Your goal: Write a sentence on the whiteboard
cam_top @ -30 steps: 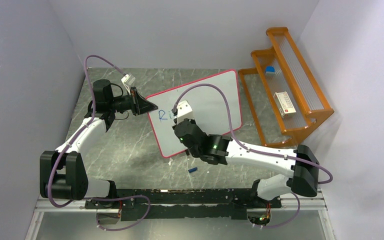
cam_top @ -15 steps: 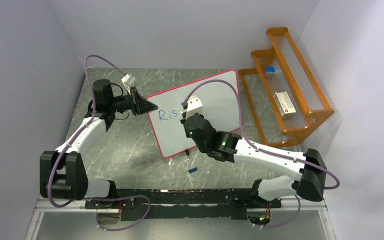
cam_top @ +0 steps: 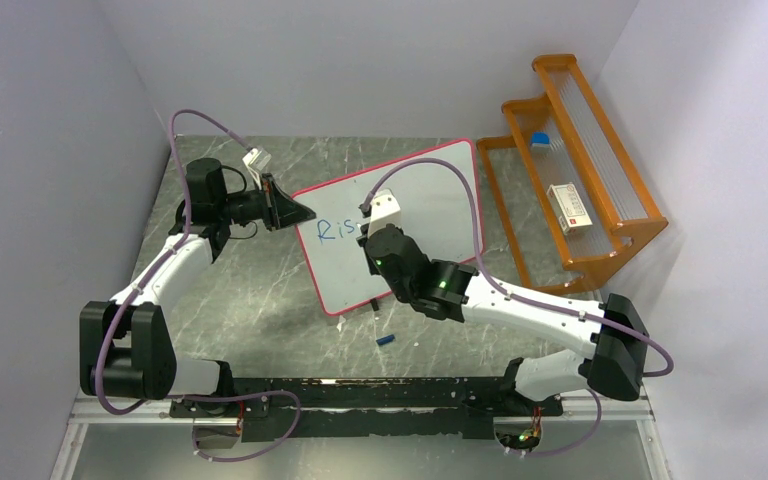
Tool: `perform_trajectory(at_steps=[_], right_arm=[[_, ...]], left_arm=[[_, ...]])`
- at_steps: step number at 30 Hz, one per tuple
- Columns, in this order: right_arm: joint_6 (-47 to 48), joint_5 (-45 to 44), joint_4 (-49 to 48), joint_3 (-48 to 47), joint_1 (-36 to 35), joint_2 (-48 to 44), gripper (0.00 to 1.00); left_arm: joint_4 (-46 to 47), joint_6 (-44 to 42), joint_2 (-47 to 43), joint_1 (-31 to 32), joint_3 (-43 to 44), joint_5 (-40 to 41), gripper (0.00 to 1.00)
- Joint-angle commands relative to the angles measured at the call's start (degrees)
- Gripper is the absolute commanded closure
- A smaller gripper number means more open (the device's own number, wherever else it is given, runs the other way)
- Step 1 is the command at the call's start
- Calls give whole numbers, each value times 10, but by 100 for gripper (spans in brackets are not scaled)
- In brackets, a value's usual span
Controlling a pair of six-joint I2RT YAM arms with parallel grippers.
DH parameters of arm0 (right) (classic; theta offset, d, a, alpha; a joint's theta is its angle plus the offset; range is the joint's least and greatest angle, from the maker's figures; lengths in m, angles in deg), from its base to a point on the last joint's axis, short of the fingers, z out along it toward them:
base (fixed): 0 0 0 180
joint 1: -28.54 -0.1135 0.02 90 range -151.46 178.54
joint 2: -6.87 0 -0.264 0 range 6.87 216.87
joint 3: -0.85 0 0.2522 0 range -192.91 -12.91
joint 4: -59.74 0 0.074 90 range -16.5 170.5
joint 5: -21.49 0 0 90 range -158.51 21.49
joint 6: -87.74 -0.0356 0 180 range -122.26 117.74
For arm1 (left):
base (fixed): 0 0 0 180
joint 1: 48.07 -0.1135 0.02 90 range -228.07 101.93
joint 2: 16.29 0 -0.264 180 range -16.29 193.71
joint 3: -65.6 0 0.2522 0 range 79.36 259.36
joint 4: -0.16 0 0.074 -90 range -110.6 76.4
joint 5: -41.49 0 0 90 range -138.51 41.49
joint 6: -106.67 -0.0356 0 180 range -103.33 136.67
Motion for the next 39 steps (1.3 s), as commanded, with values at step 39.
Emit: perform_trajectory(at_steps=[39], right_arm=[[17, -28, -35, -11, 12, 3, 100]], left_arm=[[-50, -57, 17, 18, -8, 27, 95]])
